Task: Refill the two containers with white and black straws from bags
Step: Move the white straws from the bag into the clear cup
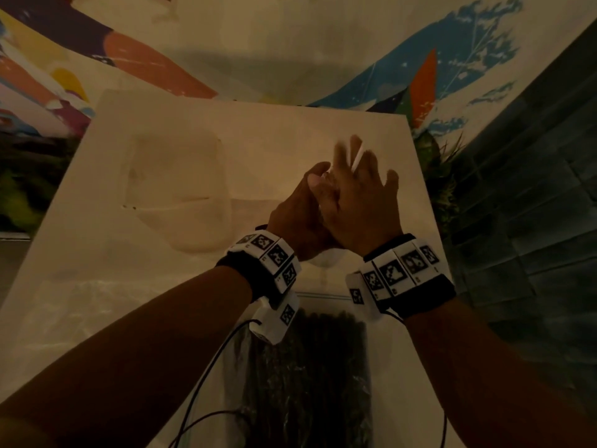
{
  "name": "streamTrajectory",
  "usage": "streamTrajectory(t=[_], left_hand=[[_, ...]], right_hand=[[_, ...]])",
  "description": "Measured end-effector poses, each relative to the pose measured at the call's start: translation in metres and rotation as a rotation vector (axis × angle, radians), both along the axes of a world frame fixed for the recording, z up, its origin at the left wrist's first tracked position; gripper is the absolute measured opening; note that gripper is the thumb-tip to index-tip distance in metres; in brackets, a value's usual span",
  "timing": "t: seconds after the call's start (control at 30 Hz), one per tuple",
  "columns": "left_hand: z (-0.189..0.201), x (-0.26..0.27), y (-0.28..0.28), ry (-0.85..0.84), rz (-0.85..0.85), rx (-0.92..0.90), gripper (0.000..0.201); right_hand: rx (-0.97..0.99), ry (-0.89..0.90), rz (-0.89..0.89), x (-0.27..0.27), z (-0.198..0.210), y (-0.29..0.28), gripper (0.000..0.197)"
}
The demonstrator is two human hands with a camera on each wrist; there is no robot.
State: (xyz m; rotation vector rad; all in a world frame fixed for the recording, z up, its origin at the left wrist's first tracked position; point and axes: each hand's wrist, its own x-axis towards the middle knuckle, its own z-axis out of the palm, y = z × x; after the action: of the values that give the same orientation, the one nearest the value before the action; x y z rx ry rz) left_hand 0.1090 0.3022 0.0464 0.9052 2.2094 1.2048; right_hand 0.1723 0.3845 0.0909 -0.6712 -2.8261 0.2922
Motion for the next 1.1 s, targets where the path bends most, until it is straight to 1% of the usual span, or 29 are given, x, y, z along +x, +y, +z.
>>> streamTrajectory(t=[0.03,0.07,0.1,0.13,0.17,0.2,0.23,0.27,0.33,0.37,0.43,0.5,0.57,0.6,0.73,0.83,0.87,0.9,0.97,1.0,1.03,1.1], left_hand=[[-0.001,0.000,0.000,-0.011,0.004,0.011,0.111],[-0.002,0.001,-0.002,-0.036,0.010,0.037,0.111],[-0.003,0.001,-0.004,-0.062,0.011,0.059,0.113],[-0.004,0.001,-0.004,-0.075,0.010,0.069,0.116],[-0.003,0.001,-0.005,-0.067,0.011,0.062,0.117],[-0.002,0.000,-0.005,-0.046,0.011,0.041,0.118],[-0.001,0.001,-0.005,-0.023,0.006,0.023,0.118],[0.000,0.001,-0.003,-0.008,-0.005,0.011,0.117],[-0.001,0.001,-0.002,0.028,-0.032,0.005,0.116],[-0.002,0.000,-0.002,0.040,-0.035,0.002,0.117],[-0.003,-0.001,-0.004,0.017,-0.019,-0.005,0.120],[-0.002,-0.001,-0.005,0.008,-0.004,0.009,0.113],[0.000,0.001,-0.006,0.012,-0.006,0.026,0.099],[-0.001,0.001,-0.006,0.026,0.001,0.026,0.097],[0.001,0.004,-0.005,0.075,-0.027,-0.026,0.095],[0.004,0.006,-0.006,0.082,-0.013,-0.039,0.101],[0.005,0.006,-0.006,0.071,-0.009,-0.044,0.103],[0.007,0.006,-0.007,0.077,-0.010,-0.029,0.105],[0.011,0.007,-0.008,0.088,-0.036,-0.006,0.106],[0.013,0.009,-0.008,0.088,-0.045,-0.008,0.105],[0.014,0.010,-0.009,0.104,-0.048,-0.016,0.105],[0.013,0.009,-0.006,0.103,-0.046,-0.062,0.107]], right_hand=[[-0.007,0.003,0.012,0.001,-0.001,0.002,0.062],[-0.015,0.078,0.047,0.002,0.001,0.003,0.060],[-0.007,0.197,0.093,0.004,0.003,0.003,0.059],[0.017,0.303,0.133,0.004,0.006,0.001,0.059],[0.035,0.368,0.155,0.004,0.008,0.000,0.063],[0.035,0.368,0.158,0.002,0.009,-0.001,0.067],[0.029,0.304,0.144,0.000,0.010,-0.001,0.071],[0.035,0.179,0.120,-0.002,0.009,-0.001,0.072],[0.081,-0.081,0.084,-0.005,0.000,0.001,0.067],[0.097,-0.137,0.067,-0.006,-0.004,0.002,0.063],[0.102,-0.115,0.000,-0.006,-0.006,0.000,0.056],[0.090,-0.038,-0.050,-0.009,-0.006,-0.005,0.058],[0.069,0.017,-0.023,-0.010,-0.007,-0.008,0.053],[0.058,0.032,0.003,-0.009,-0.007,-0.008,0.050],[0.054,0.124,0.075,-0.007,-0.005,0.001,0.037],[0.075,0.166,0.075,-0.010,-0.008,0.002,0.035],[0.088,0.144,0.066,-0.011,-0.008,0.001,0.039],[0.094,0.071,0.048,-0.012,-0.008,0.000,0.046],[0.083,-0.129,0.017,-0.015,-0.007,0.003,0.056],[0.067,-0.170,0.017,-0.016,-0.006,0.005,0.058],[0.058,-0.168,0.017,-0.015,-0.004,0.005,0.056],[0.074,-0.099,0.010,-0.011,-0.002,0.004,0.050]])
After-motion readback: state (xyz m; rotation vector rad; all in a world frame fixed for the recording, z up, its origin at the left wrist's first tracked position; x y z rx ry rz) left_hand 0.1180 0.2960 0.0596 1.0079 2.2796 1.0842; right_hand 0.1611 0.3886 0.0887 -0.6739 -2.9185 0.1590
